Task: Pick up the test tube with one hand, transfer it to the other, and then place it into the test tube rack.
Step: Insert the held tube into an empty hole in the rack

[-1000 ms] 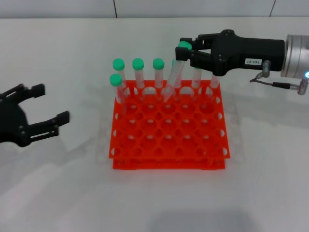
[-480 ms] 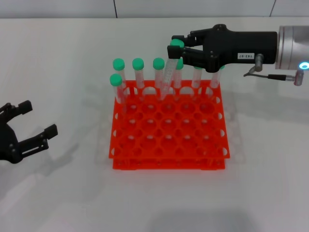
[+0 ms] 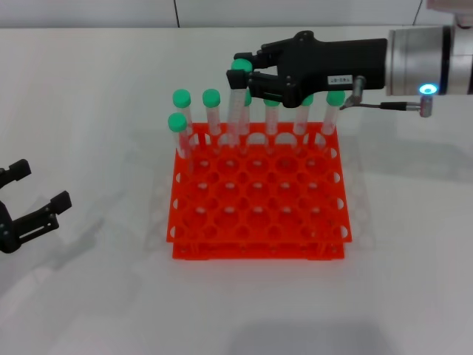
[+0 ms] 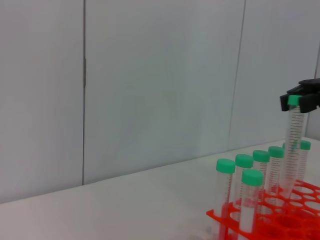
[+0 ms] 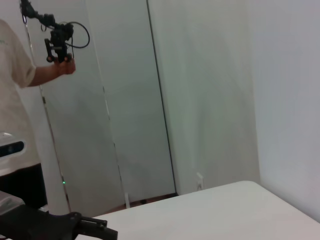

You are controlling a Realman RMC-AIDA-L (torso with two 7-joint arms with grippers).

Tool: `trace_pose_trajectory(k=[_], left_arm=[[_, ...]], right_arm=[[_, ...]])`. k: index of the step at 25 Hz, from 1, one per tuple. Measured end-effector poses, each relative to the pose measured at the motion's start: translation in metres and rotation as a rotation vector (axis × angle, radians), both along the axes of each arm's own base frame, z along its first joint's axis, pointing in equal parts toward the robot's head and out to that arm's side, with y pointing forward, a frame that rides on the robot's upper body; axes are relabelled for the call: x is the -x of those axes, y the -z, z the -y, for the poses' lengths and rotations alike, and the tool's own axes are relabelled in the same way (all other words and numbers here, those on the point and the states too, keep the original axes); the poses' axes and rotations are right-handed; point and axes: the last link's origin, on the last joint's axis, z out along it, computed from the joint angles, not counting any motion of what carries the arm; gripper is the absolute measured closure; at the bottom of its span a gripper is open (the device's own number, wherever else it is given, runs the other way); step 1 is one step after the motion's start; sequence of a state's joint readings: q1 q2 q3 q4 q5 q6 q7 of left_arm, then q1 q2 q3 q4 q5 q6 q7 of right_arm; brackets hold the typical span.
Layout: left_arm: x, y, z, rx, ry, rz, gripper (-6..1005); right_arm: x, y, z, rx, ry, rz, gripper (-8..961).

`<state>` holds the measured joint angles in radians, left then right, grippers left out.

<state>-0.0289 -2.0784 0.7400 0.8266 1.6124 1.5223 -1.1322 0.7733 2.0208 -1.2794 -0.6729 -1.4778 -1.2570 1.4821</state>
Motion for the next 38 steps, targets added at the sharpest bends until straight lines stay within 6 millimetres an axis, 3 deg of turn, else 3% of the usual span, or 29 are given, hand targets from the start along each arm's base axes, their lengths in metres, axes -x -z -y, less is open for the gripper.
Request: trace_pose_trajectory(k=[20,38], left_arm=[[-0.013,0.012,-0.025,0.075,0.046,-0.014,106],[-0.016,0.013,-0.031,0.079,0.057,-0.013,106]], right_arm=[[0.015,0.024,-0.002,-0.022,-0.008,0.062,699],[0.02,0.038,0.001,-0.03,-0.023,0.095,673]])
